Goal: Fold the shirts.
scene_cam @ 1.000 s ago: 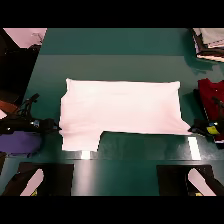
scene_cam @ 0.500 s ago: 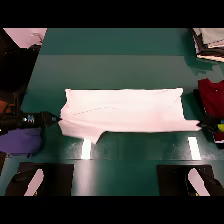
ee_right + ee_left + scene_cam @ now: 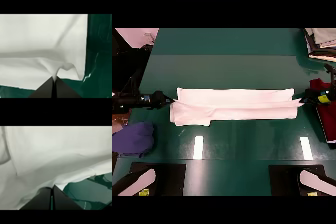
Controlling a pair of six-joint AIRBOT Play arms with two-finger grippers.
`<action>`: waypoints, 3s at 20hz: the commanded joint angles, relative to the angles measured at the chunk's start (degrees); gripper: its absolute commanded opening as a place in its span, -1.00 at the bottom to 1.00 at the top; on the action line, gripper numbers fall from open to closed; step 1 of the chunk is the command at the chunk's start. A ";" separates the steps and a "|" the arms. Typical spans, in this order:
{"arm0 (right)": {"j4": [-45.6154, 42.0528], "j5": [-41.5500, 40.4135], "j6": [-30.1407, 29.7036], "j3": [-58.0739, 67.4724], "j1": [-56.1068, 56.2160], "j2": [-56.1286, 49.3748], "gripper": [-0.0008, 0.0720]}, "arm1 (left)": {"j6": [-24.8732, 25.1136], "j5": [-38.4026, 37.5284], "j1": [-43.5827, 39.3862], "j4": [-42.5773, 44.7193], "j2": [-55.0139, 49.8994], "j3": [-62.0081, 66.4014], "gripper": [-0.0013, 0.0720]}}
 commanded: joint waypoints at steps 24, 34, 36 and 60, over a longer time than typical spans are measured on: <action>14.75 3.04 -9.33 5.49 -12.09 -20.83 0.69 | 1.11 5.73 -9.35 -3.15 -17.38 17.05 -0.89; 20.48 2.47 -14.93 4.17 -5.95 -29.05 0.40 | -3.65 15.23 -24.48 1.25 -17.77 17.18 -0.89; 21.16 2.47 -16.76 4.35 -4.57 -29.00 -0.51 | -3.96 14.32 -26.10 1.27 -20.02 19.54 -0.89; 21.14 9.73 -3.19 47.60 21.70 -15.93 -0.93 | -12.76 9.20 -45.07 8.85 -50.82 51.89 -0.89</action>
